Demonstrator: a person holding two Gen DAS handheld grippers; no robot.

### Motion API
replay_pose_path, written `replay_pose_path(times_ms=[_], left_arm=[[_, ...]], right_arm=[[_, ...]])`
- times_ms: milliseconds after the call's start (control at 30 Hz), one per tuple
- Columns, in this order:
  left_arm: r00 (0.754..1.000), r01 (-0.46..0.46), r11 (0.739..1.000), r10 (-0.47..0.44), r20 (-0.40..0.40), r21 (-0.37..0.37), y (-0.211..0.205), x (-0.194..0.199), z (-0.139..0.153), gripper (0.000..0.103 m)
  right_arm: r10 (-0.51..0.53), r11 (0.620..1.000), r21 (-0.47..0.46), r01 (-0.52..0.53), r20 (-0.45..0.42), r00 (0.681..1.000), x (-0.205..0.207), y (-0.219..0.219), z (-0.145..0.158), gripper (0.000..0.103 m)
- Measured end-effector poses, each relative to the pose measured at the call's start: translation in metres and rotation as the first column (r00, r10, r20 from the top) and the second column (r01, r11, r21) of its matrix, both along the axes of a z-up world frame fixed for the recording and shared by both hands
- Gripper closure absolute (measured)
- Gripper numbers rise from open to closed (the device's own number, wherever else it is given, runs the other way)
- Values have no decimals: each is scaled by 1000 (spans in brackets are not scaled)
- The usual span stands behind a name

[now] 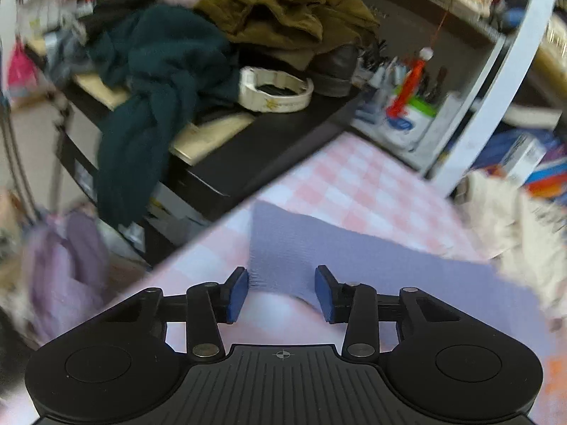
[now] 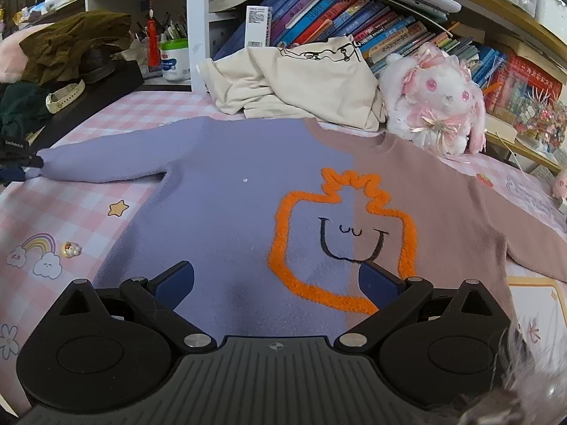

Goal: Fold clothes
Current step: 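Grasp the lavender sleeve cuff with the left gripper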

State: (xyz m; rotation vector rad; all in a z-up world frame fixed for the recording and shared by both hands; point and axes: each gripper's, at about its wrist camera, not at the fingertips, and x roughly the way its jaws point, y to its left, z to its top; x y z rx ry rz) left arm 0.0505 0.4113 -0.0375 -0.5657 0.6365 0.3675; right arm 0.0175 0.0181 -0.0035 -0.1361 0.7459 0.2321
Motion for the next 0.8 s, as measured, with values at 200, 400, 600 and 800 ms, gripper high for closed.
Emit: replay_pose_path(times_ms=[200, 400, 600, 800], left_arm=[[996, 74, 987, -67, 57, -140, -16, 9, -6, 64], [997, 62, 987, -53, 63, -145, -17, 14, -7, 64], [994, -41, 970, 63, 84, -238, 13, 7, -11, 64], [991, -72, 963, 98, 87, -261, 14, 8, -12, 61]], right_arm=[[-3, 1000, -1, 3, -4, 1000, 1, 0, -1, 3], [-5, 1000, -4, 5, -1, 1000, 0, 0, 0, 3], [-21, 1000, -1, 21, -11, 1000, -1, -3, -1, 3], [-13, 1000, -26, 13, -19, 1000, -6, -3, -4, 3]])
